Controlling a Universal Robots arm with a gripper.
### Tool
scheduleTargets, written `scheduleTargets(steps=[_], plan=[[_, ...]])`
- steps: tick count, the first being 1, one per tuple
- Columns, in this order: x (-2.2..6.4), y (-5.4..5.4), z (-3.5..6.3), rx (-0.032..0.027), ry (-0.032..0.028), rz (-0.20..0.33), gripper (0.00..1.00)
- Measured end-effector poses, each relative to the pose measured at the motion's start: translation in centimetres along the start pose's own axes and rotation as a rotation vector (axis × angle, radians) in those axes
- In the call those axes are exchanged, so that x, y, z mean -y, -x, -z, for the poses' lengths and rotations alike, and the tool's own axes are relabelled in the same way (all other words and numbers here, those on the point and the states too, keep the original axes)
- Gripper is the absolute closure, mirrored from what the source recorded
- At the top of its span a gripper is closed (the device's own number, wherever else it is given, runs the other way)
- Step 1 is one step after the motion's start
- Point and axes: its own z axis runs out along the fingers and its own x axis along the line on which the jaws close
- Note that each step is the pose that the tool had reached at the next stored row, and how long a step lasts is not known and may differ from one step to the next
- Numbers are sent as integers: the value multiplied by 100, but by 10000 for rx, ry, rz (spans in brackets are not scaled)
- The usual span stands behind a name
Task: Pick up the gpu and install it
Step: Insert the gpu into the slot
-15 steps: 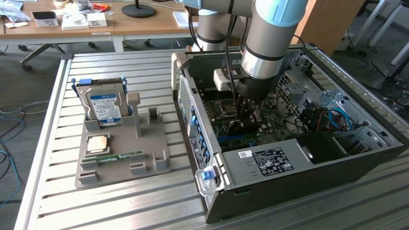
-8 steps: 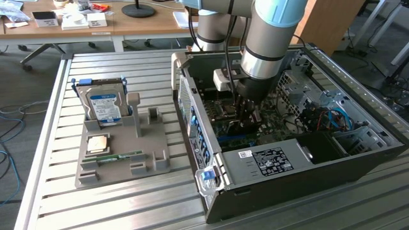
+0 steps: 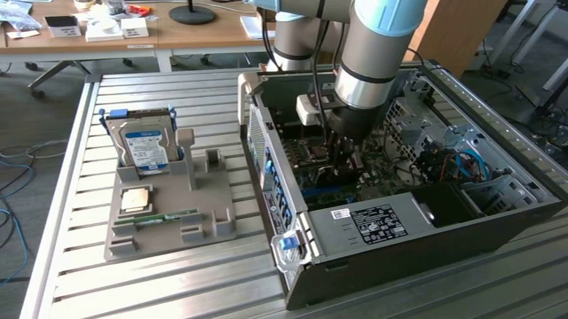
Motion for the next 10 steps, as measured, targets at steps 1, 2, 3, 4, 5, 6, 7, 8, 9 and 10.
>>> scheduleTargets(steps=[1,2,3,4,5,6,7,8,9,10], plan=[[0,0,0,0,0,1,73],[-2,0,0,1,-3,9,73],[-5,-1,2,-2,-8,25,73],[-8,0,2,-1,-20,42,73],[-12,-1,2,-1,-39,58,73],[-16,-1,2,-1,-61,74,73],[-19,-1,2,1,-84,88,73],[-22,-1,2,3,-112,103,73],[-26,-1,2,4,-140,115,73],[-32,0,1,6,-166,120,73]])
